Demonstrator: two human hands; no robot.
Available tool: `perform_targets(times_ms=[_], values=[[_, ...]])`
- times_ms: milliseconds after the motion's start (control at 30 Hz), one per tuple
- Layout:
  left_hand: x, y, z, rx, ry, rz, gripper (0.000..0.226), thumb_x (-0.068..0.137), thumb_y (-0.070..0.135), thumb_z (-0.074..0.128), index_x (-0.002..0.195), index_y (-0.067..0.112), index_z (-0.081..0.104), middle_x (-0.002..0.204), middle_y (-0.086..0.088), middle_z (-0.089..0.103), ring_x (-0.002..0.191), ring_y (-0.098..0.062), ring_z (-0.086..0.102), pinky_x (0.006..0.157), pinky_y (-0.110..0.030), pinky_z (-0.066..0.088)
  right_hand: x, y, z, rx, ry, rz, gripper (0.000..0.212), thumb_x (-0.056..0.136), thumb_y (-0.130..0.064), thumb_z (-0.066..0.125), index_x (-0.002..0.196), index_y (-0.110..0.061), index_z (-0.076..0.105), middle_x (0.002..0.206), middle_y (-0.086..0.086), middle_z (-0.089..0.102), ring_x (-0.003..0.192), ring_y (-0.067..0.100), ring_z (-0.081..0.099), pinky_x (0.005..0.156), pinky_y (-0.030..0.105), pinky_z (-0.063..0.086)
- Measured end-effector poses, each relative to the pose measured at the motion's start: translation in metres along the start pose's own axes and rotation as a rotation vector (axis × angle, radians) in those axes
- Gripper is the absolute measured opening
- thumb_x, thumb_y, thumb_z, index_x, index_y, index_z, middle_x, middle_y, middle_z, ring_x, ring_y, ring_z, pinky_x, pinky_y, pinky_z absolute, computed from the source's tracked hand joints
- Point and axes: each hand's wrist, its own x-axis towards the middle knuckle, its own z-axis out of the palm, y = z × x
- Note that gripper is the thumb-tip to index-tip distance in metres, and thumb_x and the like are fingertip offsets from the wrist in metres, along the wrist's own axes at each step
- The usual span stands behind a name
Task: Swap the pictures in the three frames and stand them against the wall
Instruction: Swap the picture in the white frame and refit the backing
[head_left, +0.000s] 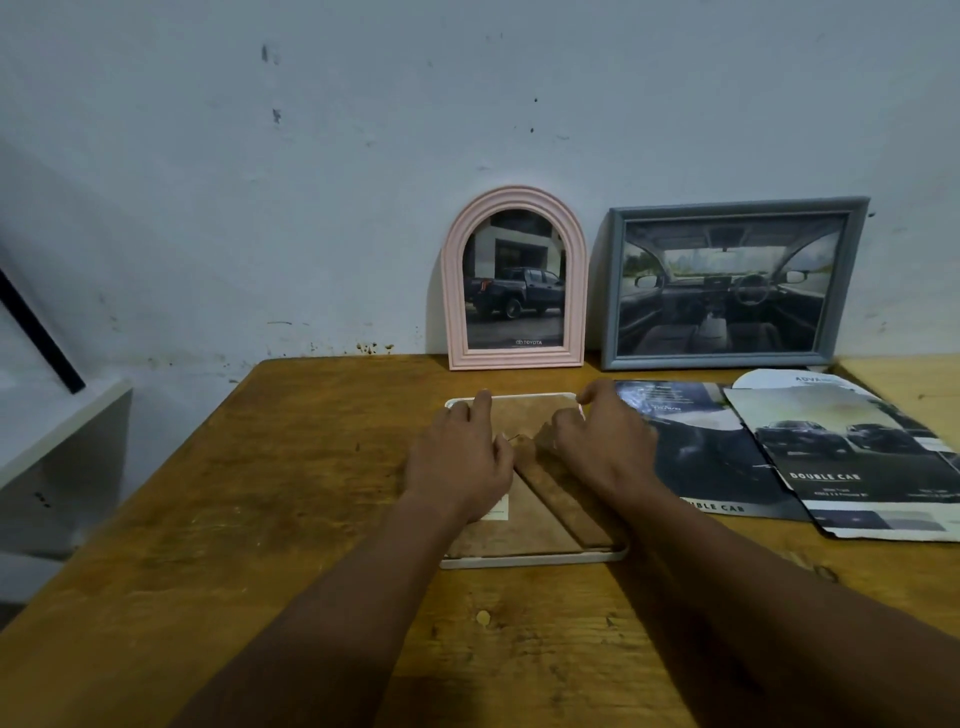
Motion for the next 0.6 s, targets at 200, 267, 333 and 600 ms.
perform_targets(times_ms=[200,267,333,600], values=[[0.007,0.012,0.002,-0.172,0.050,0.001,0.061,0.103,0.051,0.039,0.158,0.032,0.021,0.151,-0.003,0.049,0.132,-0.024,0.052,0.098,-0.041,0.050,0.006,0.001,-0.026,0.404,-0.101,0.155,0.018,0.094,-0.030,0.062,0.108,-0.029,0.052,0.105,-0.002,0.060,0.089,0.012,0.057,0.080,0.036,0.053],[0.010,0.018,0.002,-0.324,0.045,-0.009,0.060,0.102,0.053,0.041,0.156,0.032,0.023,0.150,-0.002,0.050,0.130,-0.024,0.053,0.100,-0.044,0.051,0.008,-0.001,-0.040,0.475,-0.102,0.104,0.023,0.095,-0.030,0.063,0.112,-0.032,0.049,0.107,-0.008,0.055,0.092,0.008,0.054,0.073,0.029,0.049],[0.013,0.023,0.005,-0.525,-0.010,-0.038,0.065,0.101,0.059,0.041,0.157,0.034,0.021,0.155,-0.001,0.043,0.136,-0.025,0.047,0.106,-0.045,0.046,0.008,-0.005,-0.058,0.517,-0.194,0.061,0.034,0.094,-0.032,0.064,0.120,-0.035,0.043,0.113,-0.011,0.048,0.094,0.007,0.051,0.065,0.022,0.043],[-0.003,0.031,0.012,-0.644,-0.028,-0.072,0.079,0.090,0.077,0.018,0.156,0.034,0.021,0.159,0.001,0.036,0.143,-0.023,0.039,0.112,-0.048,0.040,0.001,0.003,-0.073,0.205,-0.434,-0.121,0.089,0.080,-0.024,0.081,0.148,-0.034,0.025,0.148,0.001,0.037,0.123,0.021,0.044,0.080,0.026,0.046]])
